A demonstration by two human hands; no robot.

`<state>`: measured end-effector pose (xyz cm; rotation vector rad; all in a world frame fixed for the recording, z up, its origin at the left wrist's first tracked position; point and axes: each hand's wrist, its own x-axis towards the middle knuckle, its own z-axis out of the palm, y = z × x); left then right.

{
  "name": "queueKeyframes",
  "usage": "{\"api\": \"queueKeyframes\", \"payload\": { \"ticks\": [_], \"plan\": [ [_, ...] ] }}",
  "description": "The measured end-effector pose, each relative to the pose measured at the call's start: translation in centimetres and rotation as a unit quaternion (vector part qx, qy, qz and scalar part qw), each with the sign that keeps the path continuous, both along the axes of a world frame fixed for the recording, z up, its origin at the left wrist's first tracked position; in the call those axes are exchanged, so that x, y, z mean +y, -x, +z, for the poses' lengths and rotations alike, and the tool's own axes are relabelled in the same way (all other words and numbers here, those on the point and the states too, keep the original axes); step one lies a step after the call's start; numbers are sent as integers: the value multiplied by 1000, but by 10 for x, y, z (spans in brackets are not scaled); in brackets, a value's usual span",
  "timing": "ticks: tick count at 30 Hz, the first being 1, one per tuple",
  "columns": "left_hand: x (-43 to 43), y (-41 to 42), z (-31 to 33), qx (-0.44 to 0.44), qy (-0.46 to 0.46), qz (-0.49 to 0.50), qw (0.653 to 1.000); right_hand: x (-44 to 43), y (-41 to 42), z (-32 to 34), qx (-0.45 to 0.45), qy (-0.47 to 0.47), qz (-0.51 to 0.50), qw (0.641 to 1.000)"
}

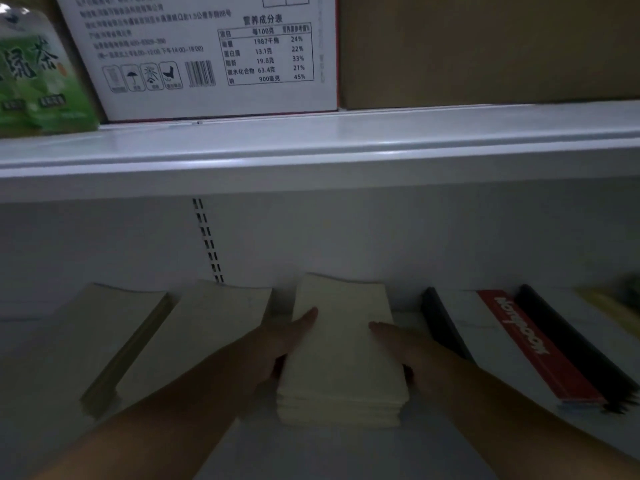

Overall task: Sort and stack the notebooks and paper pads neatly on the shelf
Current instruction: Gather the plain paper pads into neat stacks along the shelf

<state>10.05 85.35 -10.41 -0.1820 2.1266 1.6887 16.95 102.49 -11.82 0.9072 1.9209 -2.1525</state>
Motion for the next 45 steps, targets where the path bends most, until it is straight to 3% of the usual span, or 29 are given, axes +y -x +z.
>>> {"api": "queueKeyframes", "payload": {
  "ticks": [6,11,16,18,22,26,28,33,37,45],
  "plan": [
    [-11,-15,11,-62,-84,-38,994,6,-5,0,29,9,-31,999],
    [-34,-49,-19,119,-15,-116,986,8,-12,6,35,-7,20,999],
    [-52,-71,-45,136,31,-163,977,-2,-24,1,67,-179,112,975],
    [-52,-76,-50,160,87,-146,972,-3,-36,-11,82,-238,119,961],
    [-46,-77,-55,182,126,-102,970,9,-50,-32,153,-213,112,958],
    [-43,-75,-64,196,138,-74,968,19,-60,-36,192,-193,287,918],
    [-39,-76,-59,222,139,-54,964,20,-62,-38,188,-187,317,911],
    [-29,-81,-47,258,137,-29,956,16,-61,-42,216,-277,246,903],
    [-26,-83,-47,267,173,-18,948,20,-57,-40,216,-278,252,901],
    [-23,-91,-34,240,157,-26,958,19,-59,-41,226,-270,272,896]
  ]
}}
